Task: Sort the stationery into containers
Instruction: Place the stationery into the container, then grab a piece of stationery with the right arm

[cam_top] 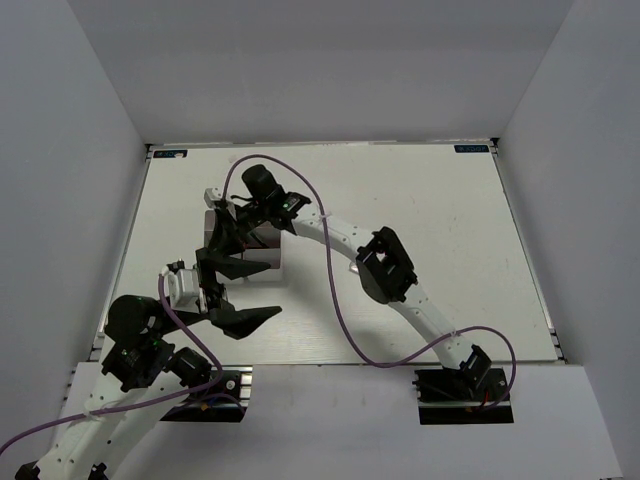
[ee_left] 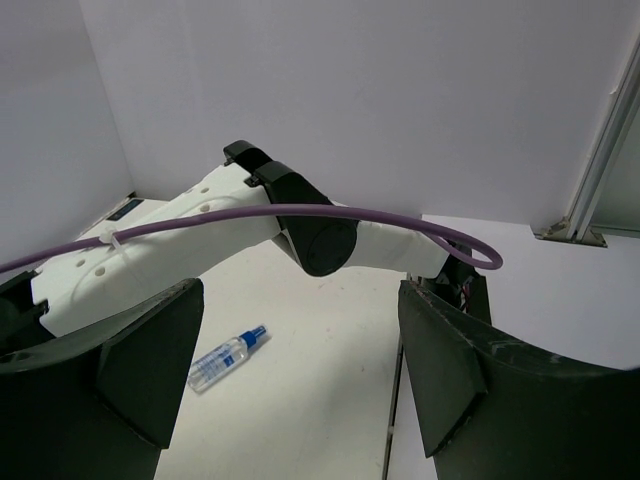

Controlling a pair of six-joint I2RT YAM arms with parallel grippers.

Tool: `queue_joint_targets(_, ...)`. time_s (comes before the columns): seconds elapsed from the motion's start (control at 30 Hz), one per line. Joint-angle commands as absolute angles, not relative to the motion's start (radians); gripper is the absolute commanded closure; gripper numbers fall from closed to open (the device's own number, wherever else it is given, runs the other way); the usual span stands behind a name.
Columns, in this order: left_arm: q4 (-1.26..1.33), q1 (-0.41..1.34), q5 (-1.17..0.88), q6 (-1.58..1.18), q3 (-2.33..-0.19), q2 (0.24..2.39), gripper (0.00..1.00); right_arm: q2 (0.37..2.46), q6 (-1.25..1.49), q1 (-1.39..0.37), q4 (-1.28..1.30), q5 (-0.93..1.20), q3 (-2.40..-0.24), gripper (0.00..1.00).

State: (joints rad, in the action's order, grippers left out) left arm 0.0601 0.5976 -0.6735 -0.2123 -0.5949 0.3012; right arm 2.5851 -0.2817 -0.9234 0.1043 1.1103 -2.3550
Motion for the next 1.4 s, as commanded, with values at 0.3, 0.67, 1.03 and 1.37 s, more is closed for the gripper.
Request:
queue_joint_targets(0.3, 0.029, 0.592, -0.655, -0.198, -0.595, 0.313, 0.12, 2.254, -0.419, -0.841, 0.385, 0.742, -2.281, 0.59)
queue_joint_targets(0.67, -0.095, 0.592, -0.592, -0.189, -0.637, 0.353, 0.12, 1.657, -0.385, -0.635, 0.431, 0.192, -1.484, 0.35)
queue_joint_targets(1.03, -0.095, 0.592, -0.612, -0.189, -0.637, 0.353, 0.12, 1.733, -0.471, -0.569, 0.733, 0.040, -1.425, 0.25)
queue_joint_targets(1.37, -0.115, 0.592, -0.612, -0.198, -0.627, 0.316, 0.12, 1.934, -0.456, -0.587, 0.808, 0.069, -1.505, 0.24)
